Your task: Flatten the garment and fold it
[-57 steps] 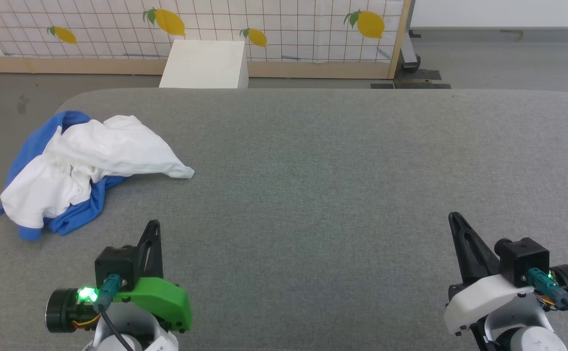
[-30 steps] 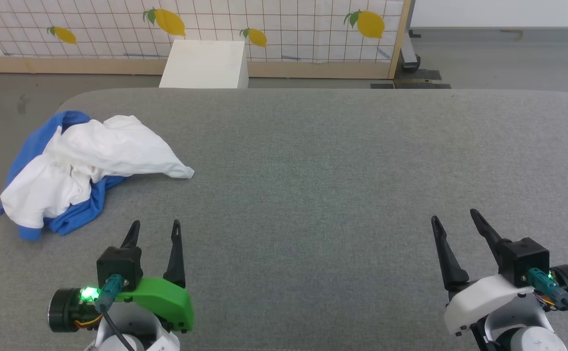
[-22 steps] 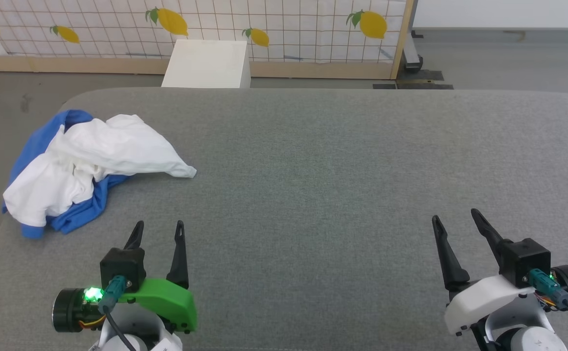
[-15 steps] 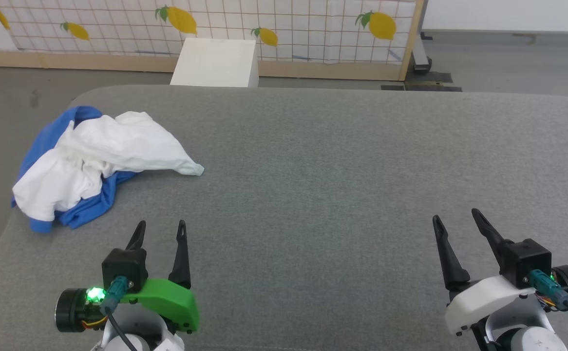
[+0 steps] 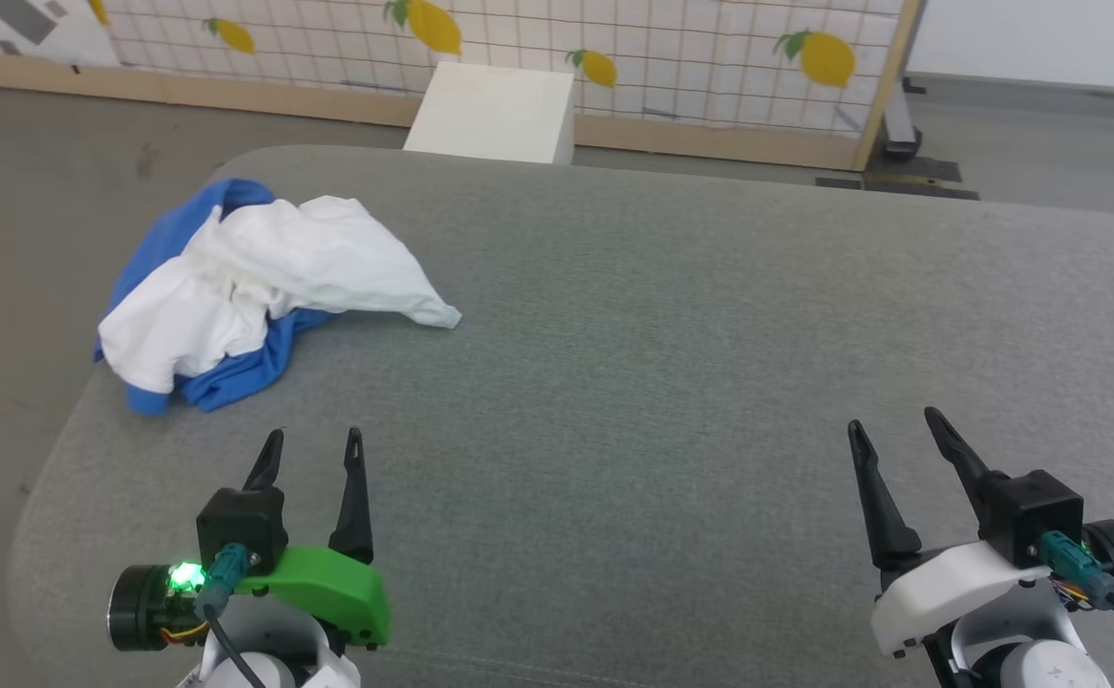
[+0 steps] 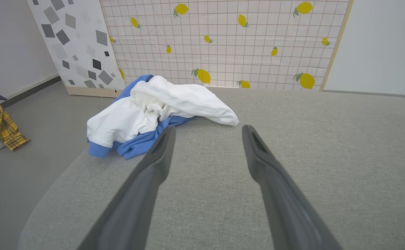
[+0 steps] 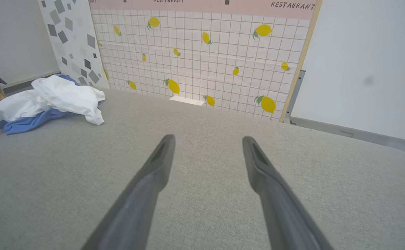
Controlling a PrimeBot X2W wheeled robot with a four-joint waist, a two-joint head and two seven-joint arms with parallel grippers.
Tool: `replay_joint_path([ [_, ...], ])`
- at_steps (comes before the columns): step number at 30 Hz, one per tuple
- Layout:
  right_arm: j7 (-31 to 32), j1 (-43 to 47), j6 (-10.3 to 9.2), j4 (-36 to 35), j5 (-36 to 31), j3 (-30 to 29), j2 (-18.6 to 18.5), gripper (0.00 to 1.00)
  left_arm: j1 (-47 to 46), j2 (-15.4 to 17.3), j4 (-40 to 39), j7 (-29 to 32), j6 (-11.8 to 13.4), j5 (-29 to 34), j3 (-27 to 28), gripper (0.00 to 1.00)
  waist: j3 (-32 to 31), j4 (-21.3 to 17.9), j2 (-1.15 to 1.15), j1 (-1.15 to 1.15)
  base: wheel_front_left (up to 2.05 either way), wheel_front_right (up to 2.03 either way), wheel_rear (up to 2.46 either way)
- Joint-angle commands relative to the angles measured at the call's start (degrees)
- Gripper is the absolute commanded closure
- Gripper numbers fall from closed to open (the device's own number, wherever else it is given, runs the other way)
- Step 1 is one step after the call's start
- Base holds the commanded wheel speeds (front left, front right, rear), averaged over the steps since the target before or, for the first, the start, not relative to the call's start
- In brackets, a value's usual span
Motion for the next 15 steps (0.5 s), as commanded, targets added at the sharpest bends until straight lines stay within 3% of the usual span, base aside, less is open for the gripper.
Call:
replay_joint_path([
  [1, -0.58, -0.92, -0.03, 0.22, 0.38, 0.06, 0.04, 0.00, -1.20, 0.51, 0.17, -0.55, 0.38, -1.06, -0.21, 0.00, 0.04, 1.39, 0.00, 0.00, 0.00, 0.00, 0.00],
  [15, -1.53, -1.31, -0.04, 0.52, 0.59, 0.45, 0.06, 0.00, -0.62, 1.49, -0.13, -2.23, 1.52, -2.95, -0.06, 0.00, 0.20, 6.10, 0.00, 0.00, 0.00, 0.00, 0.00],
])
